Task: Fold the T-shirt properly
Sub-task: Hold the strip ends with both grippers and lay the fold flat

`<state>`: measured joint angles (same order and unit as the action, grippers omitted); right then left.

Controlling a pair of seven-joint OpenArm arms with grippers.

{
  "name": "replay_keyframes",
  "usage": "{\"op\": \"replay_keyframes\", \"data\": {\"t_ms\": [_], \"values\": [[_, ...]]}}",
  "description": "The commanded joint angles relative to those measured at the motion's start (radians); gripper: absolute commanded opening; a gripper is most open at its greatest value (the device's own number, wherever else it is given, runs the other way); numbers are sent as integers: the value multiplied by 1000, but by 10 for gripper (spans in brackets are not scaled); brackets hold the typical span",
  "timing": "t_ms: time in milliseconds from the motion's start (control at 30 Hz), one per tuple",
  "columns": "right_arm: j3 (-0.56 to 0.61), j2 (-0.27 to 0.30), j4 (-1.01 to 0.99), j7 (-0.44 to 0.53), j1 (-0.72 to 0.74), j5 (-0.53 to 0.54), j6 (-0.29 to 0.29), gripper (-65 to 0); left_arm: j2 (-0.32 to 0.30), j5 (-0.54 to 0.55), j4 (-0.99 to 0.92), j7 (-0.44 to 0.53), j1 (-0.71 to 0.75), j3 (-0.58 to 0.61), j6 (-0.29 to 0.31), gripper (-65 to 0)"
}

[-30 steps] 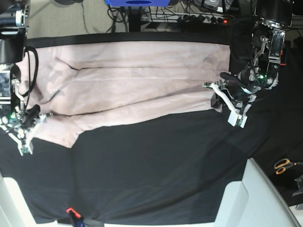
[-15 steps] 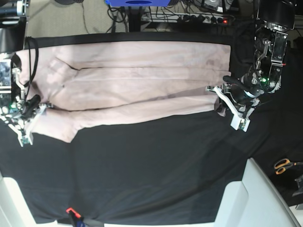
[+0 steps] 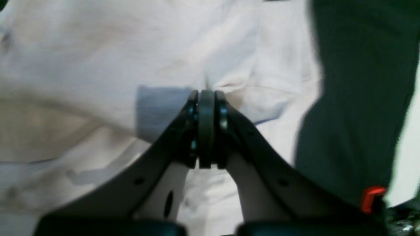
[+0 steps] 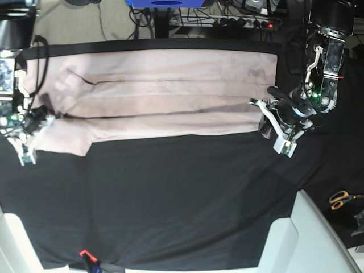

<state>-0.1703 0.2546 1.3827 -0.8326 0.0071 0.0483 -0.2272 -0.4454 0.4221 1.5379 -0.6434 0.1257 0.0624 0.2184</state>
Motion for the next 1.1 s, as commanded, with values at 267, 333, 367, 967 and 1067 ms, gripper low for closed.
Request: {"op": "replay_keyframes", "data": {"t_ms": [267,333,367,967,1067], "values": [[-47,-11,91,-26,-42,-5,2,-650,-16,2,39,18,15,-3,3,-650],[-48,-11,102,-26,-54,-5,2,-650,-17,-6,68,18,27,-3,3,-650],[-48,-11,106,-27,-58,-5,2,-650,-17,-24,80,18,29,-3,5,-650],[-50,-31,126,-29,-126,-5,2,-650,-11,-197,151,18,73,0,34,-650],[-50,-30,126,-29,-126,-5,2,-650,-17,-197,149,18,73,0,34,-650]]}}
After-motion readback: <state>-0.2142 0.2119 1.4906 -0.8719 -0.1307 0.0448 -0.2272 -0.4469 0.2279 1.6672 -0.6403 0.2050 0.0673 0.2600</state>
